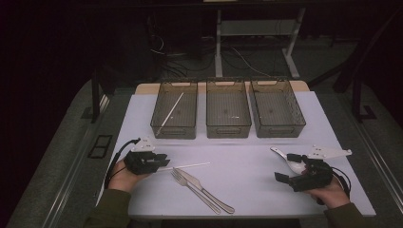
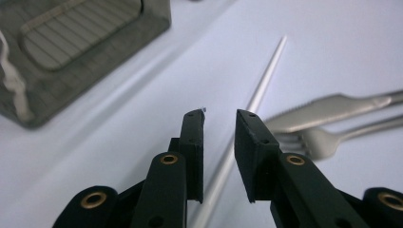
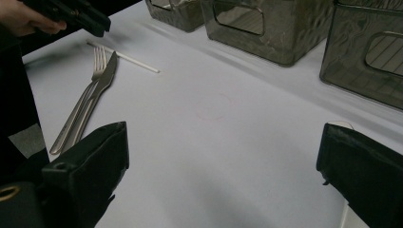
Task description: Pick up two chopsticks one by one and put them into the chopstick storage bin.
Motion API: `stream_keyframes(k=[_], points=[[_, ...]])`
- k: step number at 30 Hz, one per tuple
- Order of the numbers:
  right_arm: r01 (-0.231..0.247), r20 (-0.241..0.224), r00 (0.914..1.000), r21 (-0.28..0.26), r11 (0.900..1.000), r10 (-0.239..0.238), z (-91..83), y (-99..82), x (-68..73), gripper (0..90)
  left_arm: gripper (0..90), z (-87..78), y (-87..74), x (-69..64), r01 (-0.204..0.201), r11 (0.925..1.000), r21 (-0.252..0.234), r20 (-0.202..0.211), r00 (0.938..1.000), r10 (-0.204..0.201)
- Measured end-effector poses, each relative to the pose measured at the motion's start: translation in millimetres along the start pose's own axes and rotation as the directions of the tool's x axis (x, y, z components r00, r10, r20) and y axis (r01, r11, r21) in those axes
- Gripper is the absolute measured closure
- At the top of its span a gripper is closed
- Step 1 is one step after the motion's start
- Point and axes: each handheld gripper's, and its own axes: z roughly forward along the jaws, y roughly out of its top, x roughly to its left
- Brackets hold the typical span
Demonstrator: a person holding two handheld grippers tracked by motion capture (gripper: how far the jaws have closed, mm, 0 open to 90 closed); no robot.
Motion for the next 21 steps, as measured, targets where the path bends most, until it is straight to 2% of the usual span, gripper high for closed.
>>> stream_keyframes(k=[6,8,14,18,21], points=[[0.007,0.001,1.0,0.001,1.0,-0.007,0.5,0.3,1.9,3.4,73.0,10.7,-3.9,-0.2,-0.007,0.9994,0.035,0.044,0.999,0.006],[0.009,0.003,1.0,0.004,1.0,-0.009,0.0,0.4,1.5,3.5,73.3,14.6,-4.2,-0.6,-0.021,0.9981,0.058,0.043,0.9989,0.019],[0.006,0.004,1.0,0.004,1.0,-0.006,-0.1,0.4,1.6,3.5,76.2,21.5,-5.5,-0.9,-0.028,0.996,0.085,0.04,0.9989,0.025],[0.008,0.005,1.0,0.004,1.0,-0.008,-0.2,0.5,1.5,3.5,78.0,22.4,-5.3,1.5,-0.035,0.996,0.082,0.049,0.9983,0.031],[0.007,0.004,1.0,0.004,1.0,-0.007,-0.1,0.5,1.5,3.5,78.2,23.3,-5.2,1.6,-0.017,0.9968,0.078,0.045,0.9989,0.013]])
